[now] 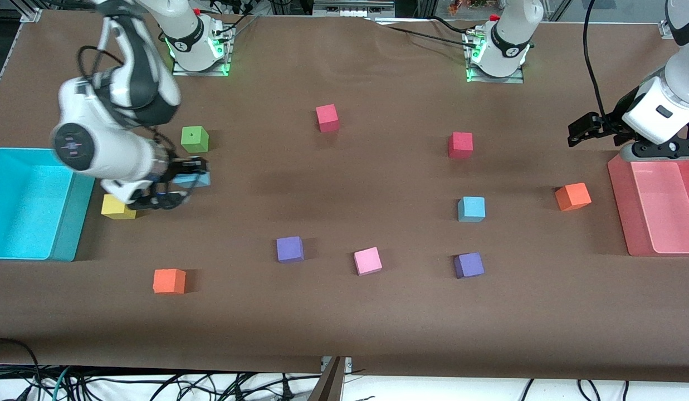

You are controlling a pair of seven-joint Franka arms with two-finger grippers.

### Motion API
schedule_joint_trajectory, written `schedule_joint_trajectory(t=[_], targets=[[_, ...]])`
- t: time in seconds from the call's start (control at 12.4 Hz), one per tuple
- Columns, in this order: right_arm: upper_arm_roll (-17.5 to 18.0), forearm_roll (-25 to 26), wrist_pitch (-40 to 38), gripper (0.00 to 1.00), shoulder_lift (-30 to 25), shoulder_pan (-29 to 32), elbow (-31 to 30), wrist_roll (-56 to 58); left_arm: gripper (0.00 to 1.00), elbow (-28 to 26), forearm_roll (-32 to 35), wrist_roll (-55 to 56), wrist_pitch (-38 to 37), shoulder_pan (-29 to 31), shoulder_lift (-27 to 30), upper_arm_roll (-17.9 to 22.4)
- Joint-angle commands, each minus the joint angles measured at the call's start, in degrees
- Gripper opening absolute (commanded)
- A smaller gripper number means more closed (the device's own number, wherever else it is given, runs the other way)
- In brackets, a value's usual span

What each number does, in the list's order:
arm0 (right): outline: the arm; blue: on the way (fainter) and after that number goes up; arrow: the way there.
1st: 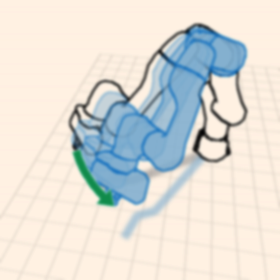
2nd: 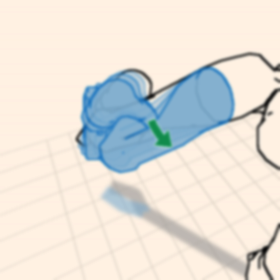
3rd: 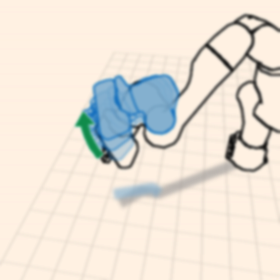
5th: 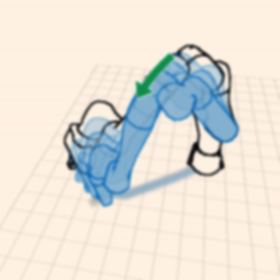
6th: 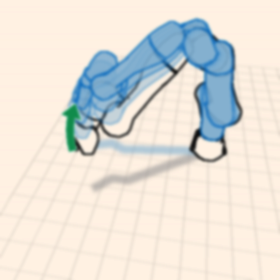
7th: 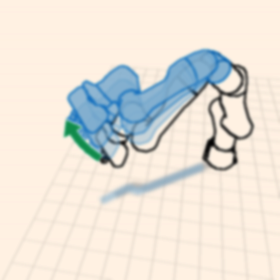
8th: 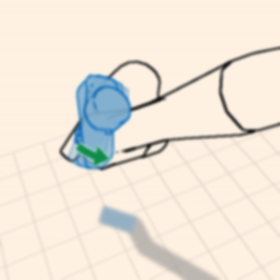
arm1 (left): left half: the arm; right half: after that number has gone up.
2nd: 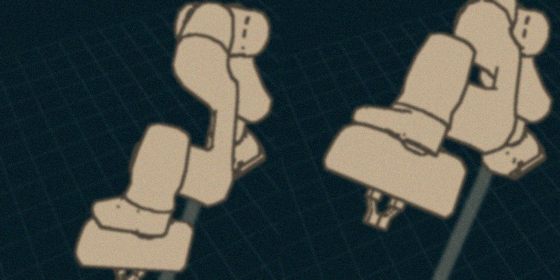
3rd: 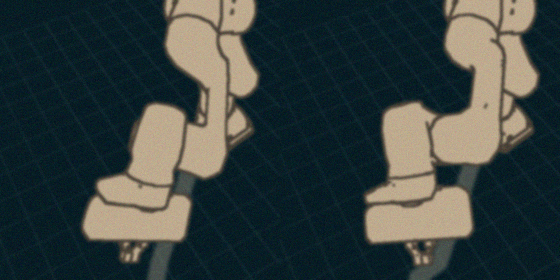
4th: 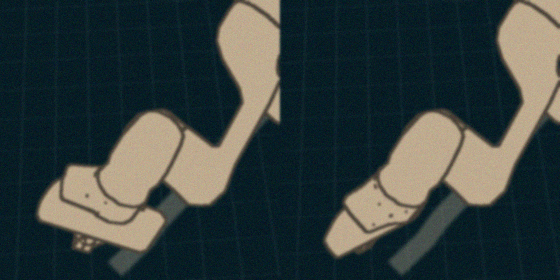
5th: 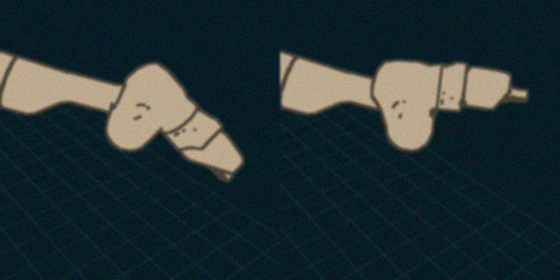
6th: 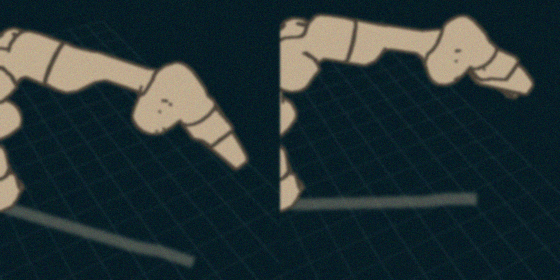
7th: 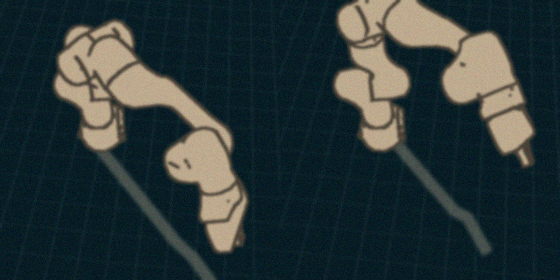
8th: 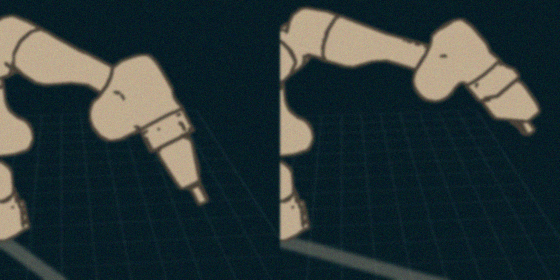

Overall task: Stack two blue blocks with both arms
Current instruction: 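Lift and carry the light blue cube to the table middle with the right gripper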

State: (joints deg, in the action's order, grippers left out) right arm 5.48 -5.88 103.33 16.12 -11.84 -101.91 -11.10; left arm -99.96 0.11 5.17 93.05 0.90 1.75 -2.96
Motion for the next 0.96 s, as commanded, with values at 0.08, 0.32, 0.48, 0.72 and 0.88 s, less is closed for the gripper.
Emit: schedule_joint_trajectory(t=[0.08,0.32,0.48,0.72,0.88], targets=[[1.8,-0.3,-1.0,0.22,12.1,-11.2,14.0,-19.5,1.0,2.0,-1.0,-0.9,-1.6,-0.2,-0.9,0.4],[1.9,-0.4,5.5,0.22,20.2,-18.4,21.6,-28.3,1.0,2.0,-1.0,-0.9,-1.5,-0.2,-1.0,0.4],[3.4,-0.4,15.4,0.23,24.0,-21.0,21.9,-29.6,1.0,2.0,-1.0,-0.9,-1.5,-0.2,-1.1,0.4],[3.7,0.5,21.6,0.25,28.2,-23.8,21.6,-29.6,1.0,2.0,-1.0,-0.9,-1.4,-0.2,-1.3,0.4],[3.6,2.3,26.3,0.27,31.4,-25.4,21.6,-29.7,1.0,2.0,-0.9,-0.9,-1.4,-0.3,-1.5,0.4]])
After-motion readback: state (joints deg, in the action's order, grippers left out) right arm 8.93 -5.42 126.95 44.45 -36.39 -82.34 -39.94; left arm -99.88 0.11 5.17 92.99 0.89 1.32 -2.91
